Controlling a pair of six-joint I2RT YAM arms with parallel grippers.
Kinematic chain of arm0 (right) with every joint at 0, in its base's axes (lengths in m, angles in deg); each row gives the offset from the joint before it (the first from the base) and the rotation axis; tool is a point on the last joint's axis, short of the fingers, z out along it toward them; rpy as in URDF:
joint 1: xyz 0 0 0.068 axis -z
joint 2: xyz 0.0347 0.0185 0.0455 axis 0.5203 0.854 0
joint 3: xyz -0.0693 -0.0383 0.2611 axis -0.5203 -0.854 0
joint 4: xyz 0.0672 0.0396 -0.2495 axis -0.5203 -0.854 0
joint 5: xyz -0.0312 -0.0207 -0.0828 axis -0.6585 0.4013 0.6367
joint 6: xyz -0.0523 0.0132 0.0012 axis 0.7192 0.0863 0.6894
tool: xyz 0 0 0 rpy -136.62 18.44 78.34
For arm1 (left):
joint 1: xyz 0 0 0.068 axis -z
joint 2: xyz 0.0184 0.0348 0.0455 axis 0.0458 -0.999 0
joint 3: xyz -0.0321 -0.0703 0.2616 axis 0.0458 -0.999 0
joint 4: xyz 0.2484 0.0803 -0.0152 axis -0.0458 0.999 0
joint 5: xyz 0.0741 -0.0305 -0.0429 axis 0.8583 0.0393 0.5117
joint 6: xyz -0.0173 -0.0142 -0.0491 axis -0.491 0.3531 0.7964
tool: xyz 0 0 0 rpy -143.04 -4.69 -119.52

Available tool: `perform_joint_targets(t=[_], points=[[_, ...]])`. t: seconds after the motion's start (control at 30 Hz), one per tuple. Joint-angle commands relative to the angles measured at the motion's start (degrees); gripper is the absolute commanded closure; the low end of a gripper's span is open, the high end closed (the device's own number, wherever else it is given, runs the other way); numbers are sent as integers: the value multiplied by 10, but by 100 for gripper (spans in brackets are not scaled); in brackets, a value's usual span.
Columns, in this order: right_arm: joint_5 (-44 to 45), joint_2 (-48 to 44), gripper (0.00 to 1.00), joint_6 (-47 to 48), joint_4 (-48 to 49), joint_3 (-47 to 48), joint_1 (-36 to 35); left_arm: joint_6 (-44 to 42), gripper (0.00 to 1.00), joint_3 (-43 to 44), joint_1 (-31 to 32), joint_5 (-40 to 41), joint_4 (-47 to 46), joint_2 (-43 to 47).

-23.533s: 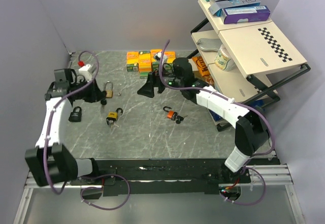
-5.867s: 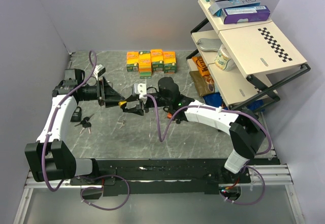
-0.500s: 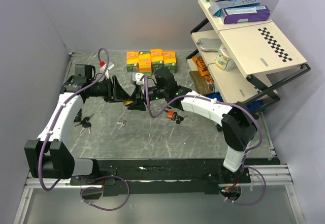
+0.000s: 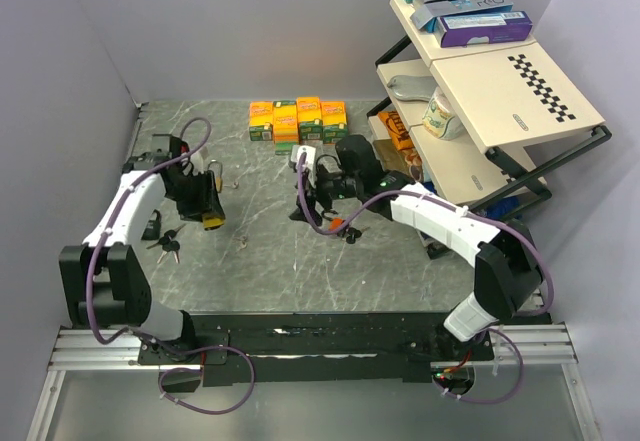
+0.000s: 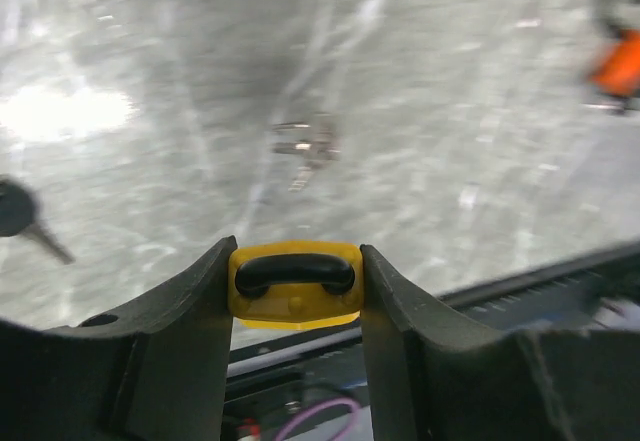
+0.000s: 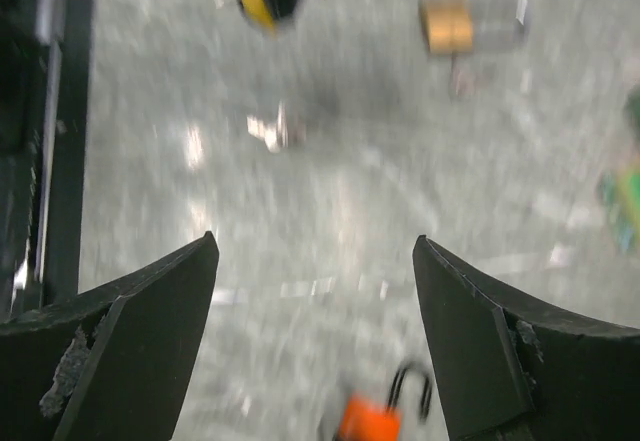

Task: Lock with the key
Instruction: Place the lock at the center of the board.

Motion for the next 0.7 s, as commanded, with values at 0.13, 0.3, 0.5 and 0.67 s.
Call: perform_joint_targets(t=[0.13, 0.3, 0.5, 0.67], points=[[121, -34, 12, -6, -159, -48, 19, 19, 94, 6, 38, 203, 4, -95], [156, -16, 12, -20, -172, -45, 34, 23, 91, -4, 40, 193, -1, -140], [197, 24, 11, -26, -195, -20, 55, 22, 78, -25, 40, 193, -23, -172], [227, 65, 11, -24, -215, 0, 61, 23, 71, -33, 38, 188, -32, -196]])
